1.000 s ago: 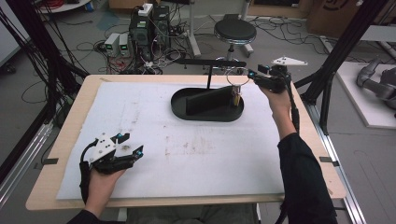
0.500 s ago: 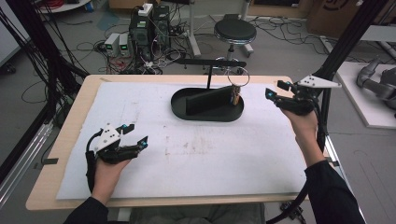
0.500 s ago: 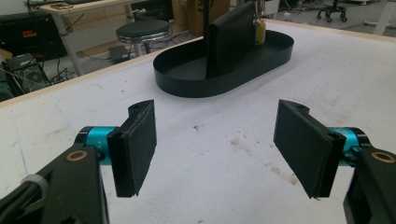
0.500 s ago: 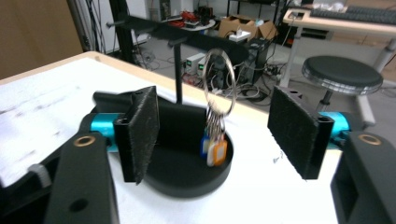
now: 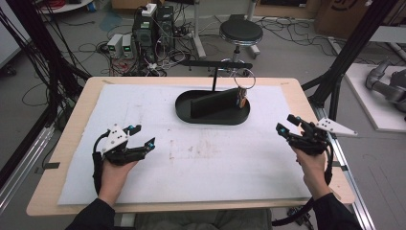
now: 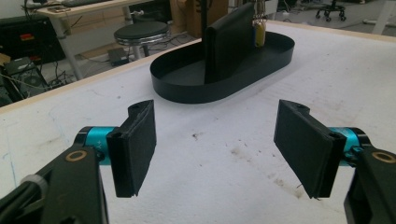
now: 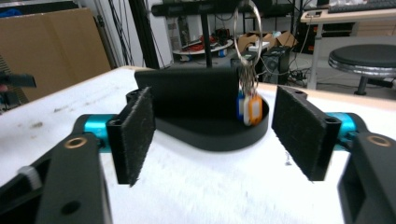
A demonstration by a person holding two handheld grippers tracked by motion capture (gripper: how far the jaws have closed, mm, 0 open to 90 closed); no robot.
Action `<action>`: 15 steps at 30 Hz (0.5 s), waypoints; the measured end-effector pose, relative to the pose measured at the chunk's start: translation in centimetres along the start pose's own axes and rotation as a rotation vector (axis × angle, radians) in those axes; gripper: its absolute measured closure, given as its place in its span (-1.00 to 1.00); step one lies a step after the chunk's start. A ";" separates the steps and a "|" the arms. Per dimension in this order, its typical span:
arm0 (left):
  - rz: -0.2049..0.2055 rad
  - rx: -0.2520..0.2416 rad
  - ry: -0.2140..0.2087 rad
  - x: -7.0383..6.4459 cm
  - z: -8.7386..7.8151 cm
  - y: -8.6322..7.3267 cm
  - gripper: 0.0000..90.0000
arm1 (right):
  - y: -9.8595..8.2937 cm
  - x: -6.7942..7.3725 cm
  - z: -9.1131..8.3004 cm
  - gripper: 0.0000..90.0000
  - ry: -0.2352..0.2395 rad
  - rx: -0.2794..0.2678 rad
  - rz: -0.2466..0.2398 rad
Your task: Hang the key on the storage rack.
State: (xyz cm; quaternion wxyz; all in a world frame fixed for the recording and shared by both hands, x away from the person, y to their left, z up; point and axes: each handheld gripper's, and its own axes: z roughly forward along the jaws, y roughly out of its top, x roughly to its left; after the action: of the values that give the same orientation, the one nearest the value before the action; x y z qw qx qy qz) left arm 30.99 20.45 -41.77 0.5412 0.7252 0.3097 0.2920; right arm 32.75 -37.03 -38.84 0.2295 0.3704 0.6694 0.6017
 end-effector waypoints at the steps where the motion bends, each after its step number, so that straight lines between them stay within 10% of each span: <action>1: 0.005 -0.001 0.007 -0.1 0.0 0.0 -0.35 | -0.6 0.0 0.0 -0.29 0.003 0.006 0.000; 15: 0.034 -0.022 0.031 -0.5 -0.4 -0.4 -0.38 | -2.4 -0.5 0.7 -0.45 -0.018 0.159 0.074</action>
State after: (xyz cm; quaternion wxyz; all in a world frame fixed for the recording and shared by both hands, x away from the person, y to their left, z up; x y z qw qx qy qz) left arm 30.35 20.37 -42.15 0.5392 0.7197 0.3027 0.3157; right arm 33.11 -37.01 -41.34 0.1829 0.4173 0.6988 0.5515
